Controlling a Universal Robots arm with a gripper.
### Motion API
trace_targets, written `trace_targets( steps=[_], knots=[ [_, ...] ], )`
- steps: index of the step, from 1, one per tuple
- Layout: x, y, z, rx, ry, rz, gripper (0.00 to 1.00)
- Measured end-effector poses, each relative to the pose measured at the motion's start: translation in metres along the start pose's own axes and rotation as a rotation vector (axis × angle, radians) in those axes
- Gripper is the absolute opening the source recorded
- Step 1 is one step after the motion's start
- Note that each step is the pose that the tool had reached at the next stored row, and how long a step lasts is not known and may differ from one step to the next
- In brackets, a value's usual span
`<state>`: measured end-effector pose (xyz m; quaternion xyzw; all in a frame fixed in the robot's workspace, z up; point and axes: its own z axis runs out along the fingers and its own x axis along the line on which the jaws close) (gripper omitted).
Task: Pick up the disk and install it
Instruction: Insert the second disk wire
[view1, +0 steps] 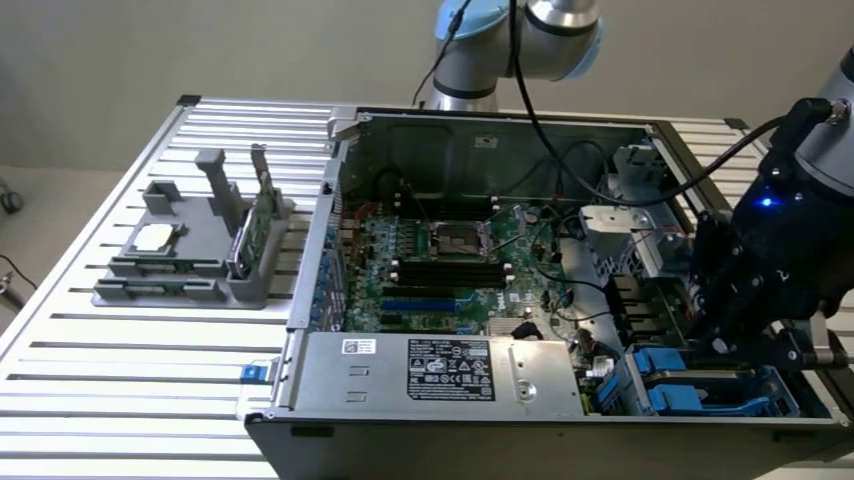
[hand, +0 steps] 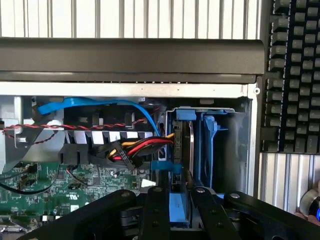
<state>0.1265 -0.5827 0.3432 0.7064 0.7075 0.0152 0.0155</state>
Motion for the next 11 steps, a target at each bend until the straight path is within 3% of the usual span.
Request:
trace_targets(
  steps=[5, 11],
  knots=[
    [0.0001, -0.0091, -0.0039, 0.0000, 0.0002, -0.006, 0.25],
    [0.0001, -0.0091, -0.0041, 0.0000, 0.0003, -0.006, 0.25]
  ],
)
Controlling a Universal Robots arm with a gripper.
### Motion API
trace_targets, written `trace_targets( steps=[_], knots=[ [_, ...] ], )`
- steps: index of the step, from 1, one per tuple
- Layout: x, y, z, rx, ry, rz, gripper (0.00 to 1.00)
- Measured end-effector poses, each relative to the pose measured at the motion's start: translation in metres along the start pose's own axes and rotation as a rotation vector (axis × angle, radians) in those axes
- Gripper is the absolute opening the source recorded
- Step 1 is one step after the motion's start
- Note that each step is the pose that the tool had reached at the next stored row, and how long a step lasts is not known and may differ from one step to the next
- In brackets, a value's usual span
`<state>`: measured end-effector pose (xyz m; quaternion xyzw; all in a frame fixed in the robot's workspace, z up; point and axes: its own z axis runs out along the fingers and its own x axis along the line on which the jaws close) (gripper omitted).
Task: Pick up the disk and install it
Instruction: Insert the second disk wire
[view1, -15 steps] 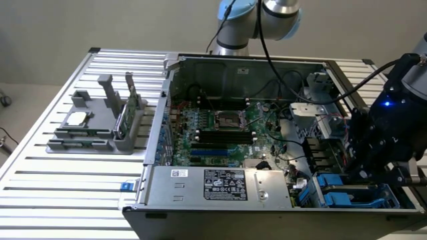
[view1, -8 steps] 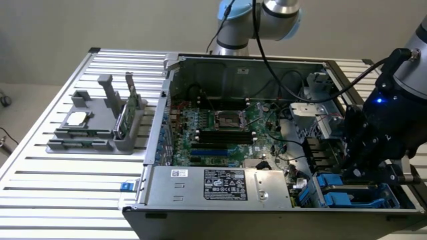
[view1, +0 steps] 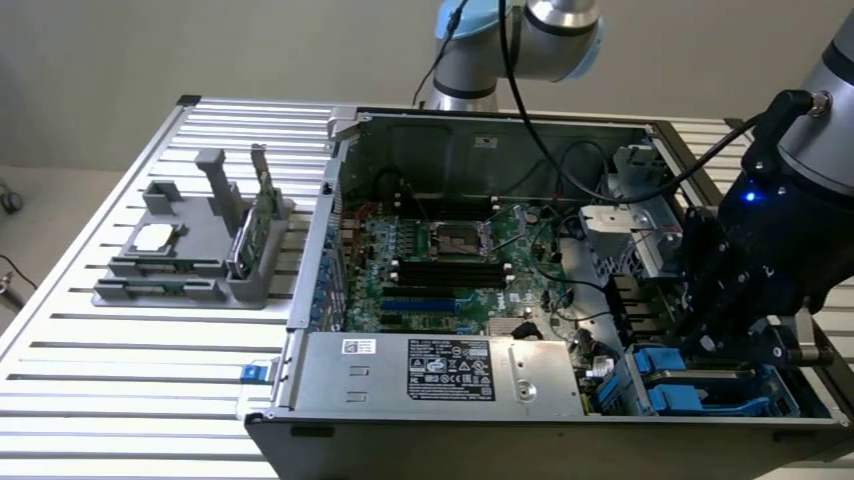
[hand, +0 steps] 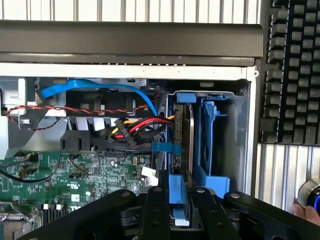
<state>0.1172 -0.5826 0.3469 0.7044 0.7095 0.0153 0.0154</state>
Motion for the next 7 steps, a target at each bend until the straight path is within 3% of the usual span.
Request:
trace_targets(
  steps=[7],
  knots=[
    [0.0000, 0.0000, -0.0001, 0.0000, 0.0000, 0.000, 0.25]
  ],
)
